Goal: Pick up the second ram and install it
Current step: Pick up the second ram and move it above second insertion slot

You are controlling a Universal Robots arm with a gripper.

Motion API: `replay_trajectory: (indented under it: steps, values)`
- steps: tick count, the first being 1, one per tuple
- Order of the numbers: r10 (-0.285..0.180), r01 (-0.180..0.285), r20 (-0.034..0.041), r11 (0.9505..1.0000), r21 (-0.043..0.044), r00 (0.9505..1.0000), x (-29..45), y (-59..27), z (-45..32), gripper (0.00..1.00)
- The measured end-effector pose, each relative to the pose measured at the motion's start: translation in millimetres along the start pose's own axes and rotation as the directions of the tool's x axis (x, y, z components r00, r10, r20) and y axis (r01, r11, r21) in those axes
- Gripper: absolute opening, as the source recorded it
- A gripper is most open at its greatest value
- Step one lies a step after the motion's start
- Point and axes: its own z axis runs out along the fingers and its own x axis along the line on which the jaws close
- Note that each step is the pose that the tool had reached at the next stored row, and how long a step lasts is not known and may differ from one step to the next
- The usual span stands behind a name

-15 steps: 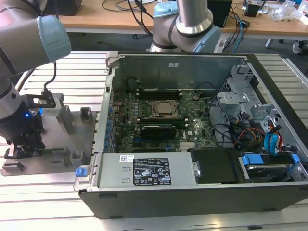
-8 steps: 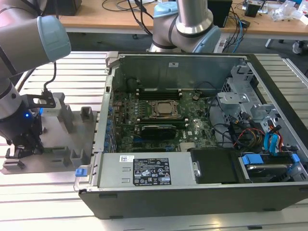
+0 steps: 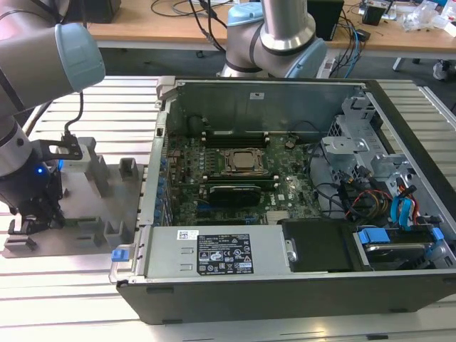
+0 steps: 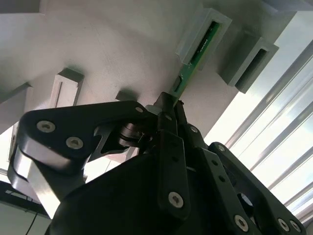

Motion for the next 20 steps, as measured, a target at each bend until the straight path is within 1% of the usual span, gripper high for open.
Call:
replay_trajectory:
  steps: [3, 4, 6, 9, 11, 15, 16, 18, 20]
  values:
    - [0.000, 0.000, -0.0002, 1.0000, 0.0000, 1.0000, 0.0, 0.0, -0.1, 0.14]
    - [0.000, 0.000, -0.0002, 1.0000, 0.0000, 1.0000, -0.1, 0.1, -5.1, 0.14]
    - [0.000, 0.000, -0.0003, 1.0000, 0.0000, 1.0000, -0.4, 0.2, -18.7, 0.14]
    - [0.000, 0.000, -0.0002, 1.0000, 0.0000, 1.0000, -0.6, 0.2, -29.8, 0.14]
    - [0.000, 0.000, -0.0002, 1.0000, 0.0000, 1.0000, -0.8, 0.3, -40.0, 0.14]
    - [0.000, 0.000, -0.0002, 1.0000, 0.0000, 1.0000, -1.0, 0.4, -51.4, 0.14]
    - [0.000, 0.000, -0.0002, 1.0000, 0.0000, 1.0000, -1.2, 0.5, -57.9, 0.14]
    - [0.000, 0.000, -0.0002, 1.0000, 0.0000, 1.0000, -1.3, 0.5, -67.0, 0.14]
    - [0.000, 0.000, -0.0002, 1.0000, 0.0000, 1.0000, -1.4, 0.5, -71.4, 0.14]
